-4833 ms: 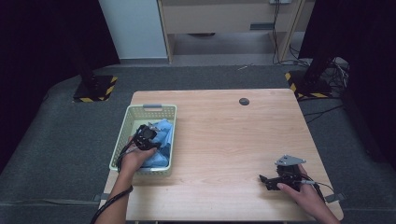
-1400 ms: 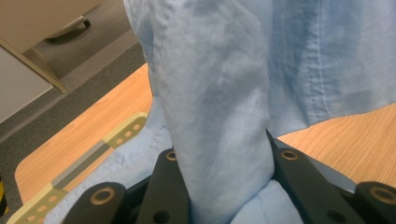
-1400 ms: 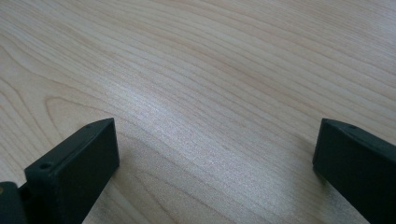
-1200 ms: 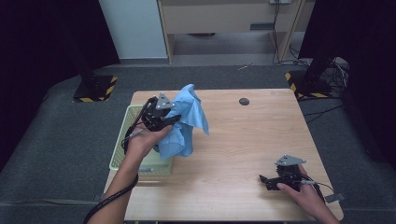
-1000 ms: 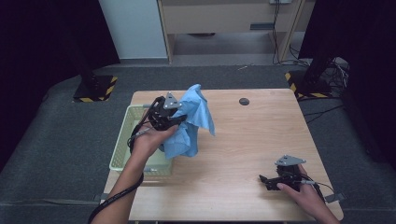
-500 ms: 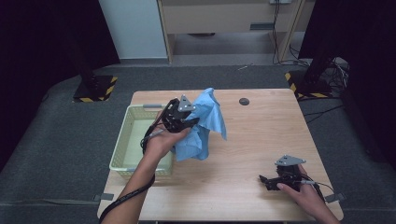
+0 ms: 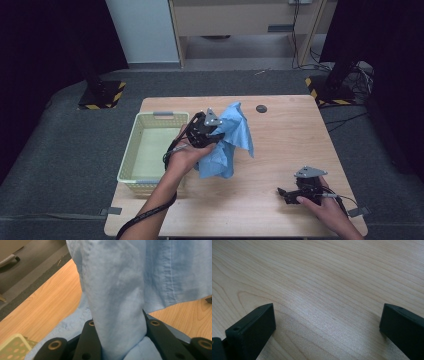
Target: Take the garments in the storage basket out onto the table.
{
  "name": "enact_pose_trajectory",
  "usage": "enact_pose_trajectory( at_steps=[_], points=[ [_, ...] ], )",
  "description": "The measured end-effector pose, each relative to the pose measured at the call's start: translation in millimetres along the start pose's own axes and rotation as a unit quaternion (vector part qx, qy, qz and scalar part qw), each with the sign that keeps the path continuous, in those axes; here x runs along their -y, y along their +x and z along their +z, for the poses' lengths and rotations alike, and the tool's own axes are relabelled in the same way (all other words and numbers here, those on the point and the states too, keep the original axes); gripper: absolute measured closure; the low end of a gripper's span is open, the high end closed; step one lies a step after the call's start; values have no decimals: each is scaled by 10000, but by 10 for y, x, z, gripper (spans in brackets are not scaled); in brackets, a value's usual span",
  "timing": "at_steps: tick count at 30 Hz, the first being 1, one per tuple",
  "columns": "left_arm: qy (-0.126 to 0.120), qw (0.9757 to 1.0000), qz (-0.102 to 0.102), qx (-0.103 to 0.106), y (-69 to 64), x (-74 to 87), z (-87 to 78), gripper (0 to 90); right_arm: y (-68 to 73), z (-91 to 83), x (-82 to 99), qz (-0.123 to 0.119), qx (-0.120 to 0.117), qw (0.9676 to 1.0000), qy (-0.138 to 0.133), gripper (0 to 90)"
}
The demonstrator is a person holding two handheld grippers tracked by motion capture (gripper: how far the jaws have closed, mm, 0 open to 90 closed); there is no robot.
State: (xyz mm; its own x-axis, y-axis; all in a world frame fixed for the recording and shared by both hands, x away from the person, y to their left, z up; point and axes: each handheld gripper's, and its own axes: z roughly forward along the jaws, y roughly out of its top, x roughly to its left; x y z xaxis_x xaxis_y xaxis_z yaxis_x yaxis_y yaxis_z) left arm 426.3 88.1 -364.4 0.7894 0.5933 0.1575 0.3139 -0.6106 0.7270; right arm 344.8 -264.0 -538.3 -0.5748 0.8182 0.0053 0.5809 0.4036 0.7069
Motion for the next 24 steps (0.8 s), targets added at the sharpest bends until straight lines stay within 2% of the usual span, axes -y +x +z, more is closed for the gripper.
enact_pose_trajectory(
  at_steps=[24],
  points=[
    [-14,9997,106,212,-214,-38,173,756,0,0,0,-3,-2,10000,1,5]
  ],
)
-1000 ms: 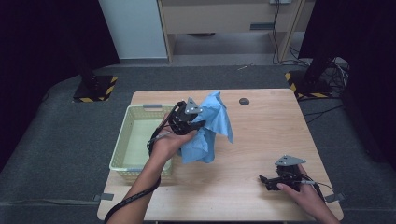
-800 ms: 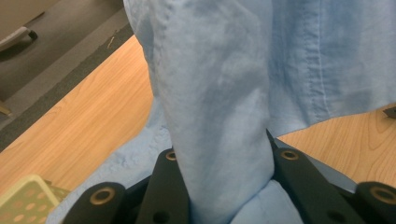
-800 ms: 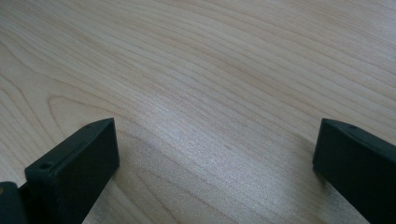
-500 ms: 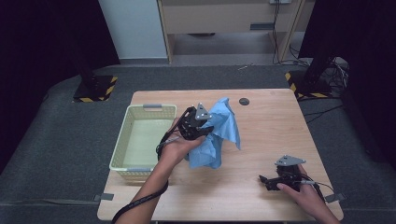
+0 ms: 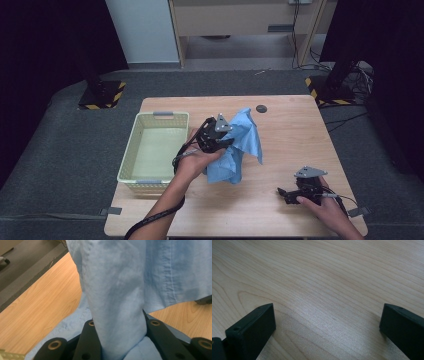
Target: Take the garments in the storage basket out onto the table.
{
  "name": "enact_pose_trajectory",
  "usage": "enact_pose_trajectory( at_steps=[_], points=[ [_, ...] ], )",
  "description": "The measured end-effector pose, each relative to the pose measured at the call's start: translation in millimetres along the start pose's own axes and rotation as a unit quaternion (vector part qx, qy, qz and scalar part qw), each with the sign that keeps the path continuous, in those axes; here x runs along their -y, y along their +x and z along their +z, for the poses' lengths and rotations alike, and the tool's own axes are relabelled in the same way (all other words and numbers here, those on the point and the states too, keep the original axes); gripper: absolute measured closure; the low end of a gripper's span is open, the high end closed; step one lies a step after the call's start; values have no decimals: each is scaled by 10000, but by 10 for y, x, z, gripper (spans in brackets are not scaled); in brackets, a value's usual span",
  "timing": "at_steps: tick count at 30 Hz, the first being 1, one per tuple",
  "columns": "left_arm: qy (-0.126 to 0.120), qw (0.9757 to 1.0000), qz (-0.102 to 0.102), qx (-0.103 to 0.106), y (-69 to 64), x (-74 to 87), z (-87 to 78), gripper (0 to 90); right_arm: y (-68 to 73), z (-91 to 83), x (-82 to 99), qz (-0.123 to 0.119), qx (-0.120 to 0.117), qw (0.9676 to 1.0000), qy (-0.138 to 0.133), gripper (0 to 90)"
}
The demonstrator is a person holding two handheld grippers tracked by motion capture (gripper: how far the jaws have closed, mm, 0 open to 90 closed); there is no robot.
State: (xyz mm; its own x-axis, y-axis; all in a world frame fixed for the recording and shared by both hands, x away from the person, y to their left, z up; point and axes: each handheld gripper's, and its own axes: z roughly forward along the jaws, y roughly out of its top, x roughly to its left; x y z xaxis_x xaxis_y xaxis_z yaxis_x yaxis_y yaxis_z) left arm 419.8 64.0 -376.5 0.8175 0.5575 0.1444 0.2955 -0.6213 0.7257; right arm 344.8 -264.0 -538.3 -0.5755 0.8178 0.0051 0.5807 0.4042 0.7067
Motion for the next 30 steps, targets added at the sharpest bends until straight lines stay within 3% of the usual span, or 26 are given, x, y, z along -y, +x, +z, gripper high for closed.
enact_pose_trajectory(
  at_steps=[18,30],
  points=[
    [40,9999,2,111,-113,35,190,755,0,0,0,-1,-3,10000,-1,5],
    [286,9989,-37,370,-330,282,610,750,2,0,0,1,-7,10000,-2,5]
  ],
)
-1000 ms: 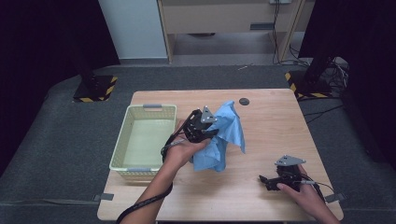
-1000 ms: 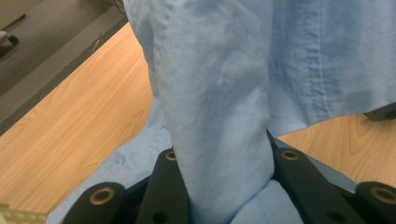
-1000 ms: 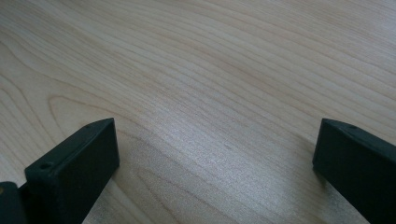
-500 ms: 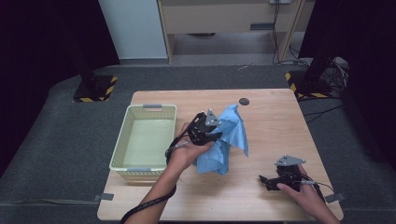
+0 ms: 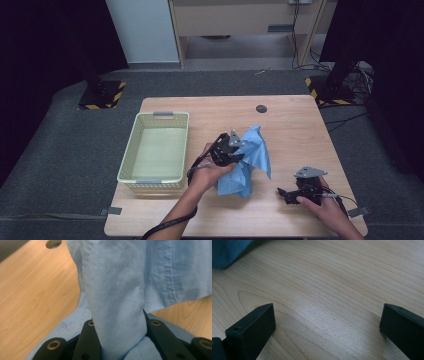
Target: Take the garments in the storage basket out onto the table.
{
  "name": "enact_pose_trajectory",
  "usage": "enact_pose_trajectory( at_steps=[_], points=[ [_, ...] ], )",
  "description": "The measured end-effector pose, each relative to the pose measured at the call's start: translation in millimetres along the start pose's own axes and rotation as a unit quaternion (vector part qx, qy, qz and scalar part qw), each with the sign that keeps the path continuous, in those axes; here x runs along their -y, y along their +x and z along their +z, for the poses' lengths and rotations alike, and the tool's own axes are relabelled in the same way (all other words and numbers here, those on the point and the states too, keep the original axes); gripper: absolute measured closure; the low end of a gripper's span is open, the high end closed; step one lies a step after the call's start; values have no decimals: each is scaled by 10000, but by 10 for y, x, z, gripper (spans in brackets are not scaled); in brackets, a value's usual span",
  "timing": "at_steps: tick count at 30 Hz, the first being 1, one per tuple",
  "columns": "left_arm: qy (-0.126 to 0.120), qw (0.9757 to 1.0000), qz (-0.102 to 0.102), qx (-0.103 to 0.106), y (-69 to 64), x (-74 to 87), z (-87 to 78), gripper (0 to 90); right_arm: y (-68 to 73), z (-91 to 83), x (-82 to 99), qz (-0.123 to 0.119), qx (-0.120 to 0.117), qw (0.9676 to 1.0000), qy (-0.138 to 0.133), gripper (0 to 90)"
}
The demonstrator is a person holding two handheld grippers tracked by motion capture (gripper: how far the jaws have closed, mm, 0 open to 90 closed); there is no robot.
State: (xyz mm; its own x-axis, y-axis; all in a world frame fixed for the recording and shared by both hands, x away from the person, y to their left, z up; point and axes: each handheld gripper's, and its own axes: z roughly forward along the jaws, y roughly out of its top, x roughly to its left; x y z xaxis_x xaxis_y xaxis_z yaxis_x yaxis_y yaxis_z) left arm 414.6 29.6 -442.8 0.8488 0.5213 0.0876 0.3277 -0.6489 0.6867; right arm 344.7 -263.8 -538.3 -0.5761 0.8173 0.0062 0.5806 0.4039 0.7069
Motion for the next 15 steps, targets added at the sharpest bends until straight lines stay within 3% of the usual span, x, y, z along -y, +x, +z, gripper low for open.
enact_pose_trajectory(
  at_steps=[9,15],
  points=[
    [52,9999,-72,138,-184,145,268,745,3,1,-1,3,-5,10000,2,5],
    [185,9998,50,-27,-287,203,407,720,3,2,-2,-11,-5,10000,0,5]
  ],
)
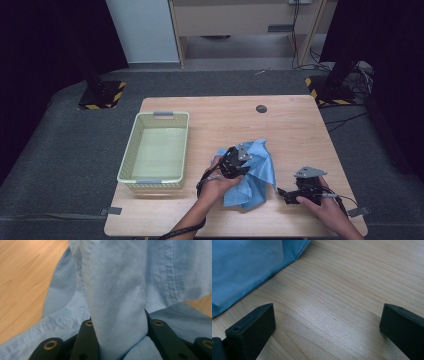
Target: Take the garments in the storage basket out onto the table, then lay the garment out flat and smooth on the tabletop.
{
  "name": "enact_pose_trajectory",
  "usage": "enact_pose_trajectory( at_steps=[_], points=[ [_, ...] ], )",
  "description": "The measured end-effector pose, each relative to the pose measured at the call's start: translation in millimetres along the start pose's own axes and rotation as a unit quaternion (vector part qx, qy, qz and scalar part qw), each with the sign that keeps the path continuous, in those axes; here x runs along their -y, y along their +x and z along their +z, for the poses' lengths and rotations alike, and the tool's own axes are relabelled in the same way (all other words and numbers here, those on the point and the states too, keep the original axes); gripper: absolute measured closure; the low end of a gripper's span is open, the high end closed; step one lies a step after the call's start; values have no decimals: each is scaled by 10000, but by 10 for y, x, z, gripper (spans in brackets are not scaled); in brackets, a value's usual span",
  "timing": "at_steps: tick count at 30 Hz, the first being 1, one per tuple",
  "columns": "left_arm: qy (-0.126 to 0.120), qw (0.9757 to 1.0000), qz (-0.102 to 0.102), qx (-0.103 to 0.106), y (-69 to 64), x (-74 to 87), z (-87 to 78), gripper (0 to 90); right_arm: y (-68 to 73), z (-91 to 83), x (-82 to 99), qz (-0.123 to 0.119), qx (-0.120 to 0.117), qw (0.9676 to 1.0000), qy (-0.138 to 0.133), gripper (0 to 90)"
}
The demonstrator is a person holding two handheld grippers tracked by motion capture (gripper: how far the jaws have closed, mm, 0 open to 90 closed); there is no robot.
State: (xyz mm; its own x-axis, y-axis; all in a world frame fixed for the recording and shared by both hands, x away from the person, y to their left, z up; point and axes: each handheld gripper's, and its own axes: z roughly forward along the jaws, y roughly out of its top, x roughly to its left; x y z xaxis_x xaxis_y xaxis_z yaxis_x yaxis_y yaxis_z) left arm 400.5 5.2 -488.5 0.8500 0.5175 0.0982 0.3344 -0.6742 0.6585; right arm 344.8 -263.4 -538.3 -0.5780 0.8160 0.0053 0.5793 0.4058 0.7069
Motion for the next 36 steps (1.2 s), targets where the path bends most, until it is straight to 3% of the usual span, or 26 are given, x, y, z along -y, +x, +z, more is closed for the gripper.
enact_pose_trajectory(
  at_steps=[3,9,14,16,18,20,23,27,30,33,36],
  points=[
    [81,9999,91,-41,-48,38,75,701,1,0,0,0,0,10000,0,5],
    [20,10000,19,-40,-75,100,171,650,2,1,-1,-1,-1,10000,1,5],
    [-57,9999,-55,-152,-73,118,171,334,2,1,-1,-2,-3,10000,2,5],
    [-144,9996,-140,-205,-60,109,97,200,2,1,-1,-3,-3,10000,2,5],
    [-241,9993,-174,-228,-44,97,-10,120,2,1,-2,-7,-6,10000,2,5],
    [-324,9990,-177,-262,-28,95,-140,92,3,2,-2,-4,-11,10000,1,5],
    [-355,9984,-338,-283,-1,151,-327,56,9,3,-4,25,7,10000,2,5],
    [-390,9971,-577,-314,-24,340,-526,53,16,7,-9,52,30,10000,3,5],
    [-361,9969,-597,-377,-88,491,-620,60,14,10,-13,40,21,10000,8,5],
    [-424,9958,-638,-505,-117,590,-672,73,15,-15,-35,-152,-105,9998,97,44],
    [-490,9941,-813,-522,-134,665,-669,97,21,-117,-88,-377,-196,9991,-31,69]
  ],
)
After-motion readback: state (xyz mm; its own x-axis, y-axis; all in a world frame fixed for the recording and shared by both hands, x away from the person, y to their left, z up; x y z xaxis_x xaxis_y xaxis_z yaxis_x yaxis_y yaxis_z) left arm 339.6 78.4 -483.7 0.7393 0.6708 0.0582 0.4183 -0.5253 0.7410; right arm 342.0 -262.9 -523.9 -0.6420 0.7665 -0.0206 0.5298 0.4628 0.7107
